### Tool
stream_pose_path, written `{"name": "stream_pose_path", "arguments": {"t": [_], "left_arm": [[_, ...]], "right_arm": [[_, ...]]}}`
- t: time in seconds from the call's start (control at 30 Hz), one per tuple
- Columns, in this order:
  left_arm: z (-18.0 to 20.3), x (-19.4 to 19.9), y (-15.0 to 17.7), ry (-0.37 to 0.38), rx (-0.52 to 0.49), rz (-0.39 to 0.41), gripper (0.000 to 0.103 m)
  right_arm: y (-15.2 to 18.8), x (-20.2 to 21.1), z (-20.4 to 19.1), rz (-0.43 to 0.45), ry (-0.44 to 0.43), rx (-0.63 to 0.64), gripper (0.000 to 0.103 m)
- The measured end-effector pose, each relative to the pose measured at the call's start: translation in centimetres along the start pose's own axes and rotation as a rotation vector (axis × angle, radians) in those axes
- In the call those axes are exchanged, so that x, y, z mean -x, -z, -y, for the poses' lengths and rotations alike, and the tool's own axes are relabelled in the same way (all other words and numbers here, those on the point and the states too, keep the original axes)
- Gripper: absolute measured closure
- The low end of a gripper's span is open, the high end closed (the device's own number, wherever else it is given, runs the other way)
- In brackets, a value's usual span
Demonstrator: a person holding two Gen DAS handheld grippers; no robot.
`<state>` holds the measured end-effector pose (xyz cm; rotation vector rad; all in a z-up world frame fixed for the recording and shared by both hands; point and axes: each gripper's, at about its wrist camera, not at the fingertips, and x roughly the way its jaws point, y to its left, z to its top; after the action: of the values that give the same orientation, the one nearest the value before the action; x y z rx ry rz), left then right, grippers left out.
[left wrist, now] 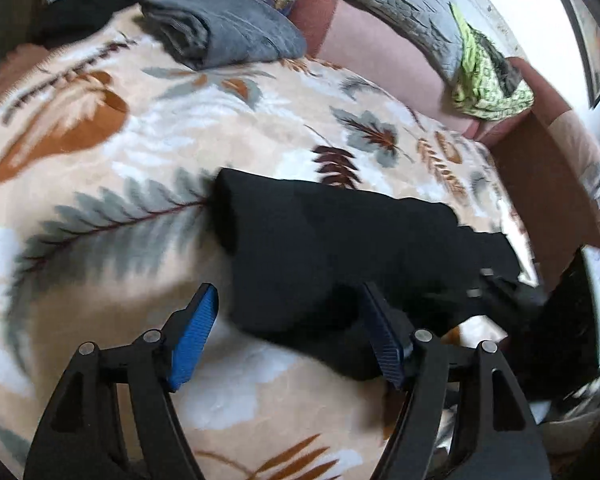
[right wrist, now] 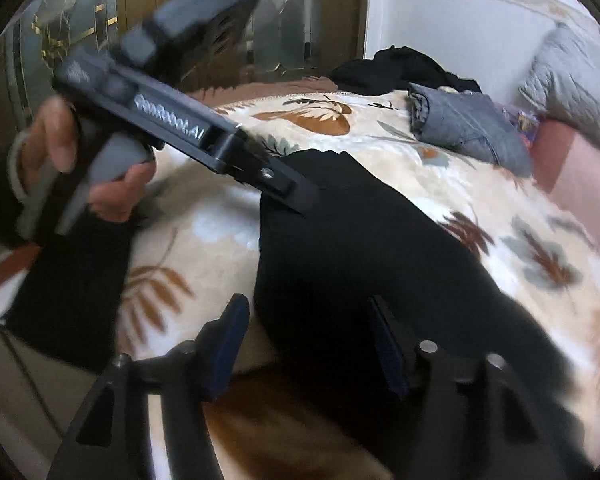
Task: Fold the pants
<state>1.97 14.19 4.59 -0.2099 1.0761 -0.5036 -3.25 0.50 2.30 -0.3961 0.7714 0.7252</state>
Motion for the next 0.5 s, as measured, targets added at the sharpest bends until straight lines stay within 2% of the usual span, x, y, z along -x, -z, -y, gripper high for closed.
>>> {"name": "stream_pose_path", "arguments": {"t": [0.07,0.13,0.2,0.27,0.3,0.33,0.37,0.4,0.43,0.5], "left_arm": [[0.6,-0.6,-0.4,0.028,-0.005,-0.024,0.031],[1.4,-0.5,-0.9,0.048,-0.018,-0.022,0.031],[2.0,0.6,-1.4,0.095,-0.024,-0.001,0.031],[2.4,2.6,-1.7,0.174,-0.018,0.042,0.031],[2.5,3.5,-1.9,0.228,-0.011,0.058,0.031],[2.5,4.4,-1.9,0.272,-0.004,0.076,0.031],[2.4,5.1,-1.8,0.274,0.002,0.093,0.031],[2.3,5.5,-1.9,0.253,0.006,0.101,0.031],[2.2,5.8,-1.8,0.213,0.007,0.106,0.031],[1.5,6.2,-1.3,0.140,0.004,0.101,0.031]], "right_arm": [[-0.5,-1.9,0.3,-0.052,0.030,-0.010,0.056],[-0.8,-1.6,1.5,-0.044,-0.013,-0.080,0.091],[-0.8,0.2,4.2,0.012,-0.137,-0.243,0.092],[-0.4,1.7,7.1,0.071,-0.244,-0.394,0.092],[-0.2,2.0,7.9,0.085,-0.267,-0.437,0.092],[0.0,2.1,8.3,0.086,-0.288,-0.464,0.087],[0.1,1.7,8.5,0.060,-0.313,-0.485,0.086],[0.2,1.6,8.2,0.034,-0.324,-0.481,0.080],[0.2,1.4,7.8,0.008,-0.329,-0.464,0.070],[0.2,2.3,6.3,0.009,-0.319,-0.372,0.065]]}}
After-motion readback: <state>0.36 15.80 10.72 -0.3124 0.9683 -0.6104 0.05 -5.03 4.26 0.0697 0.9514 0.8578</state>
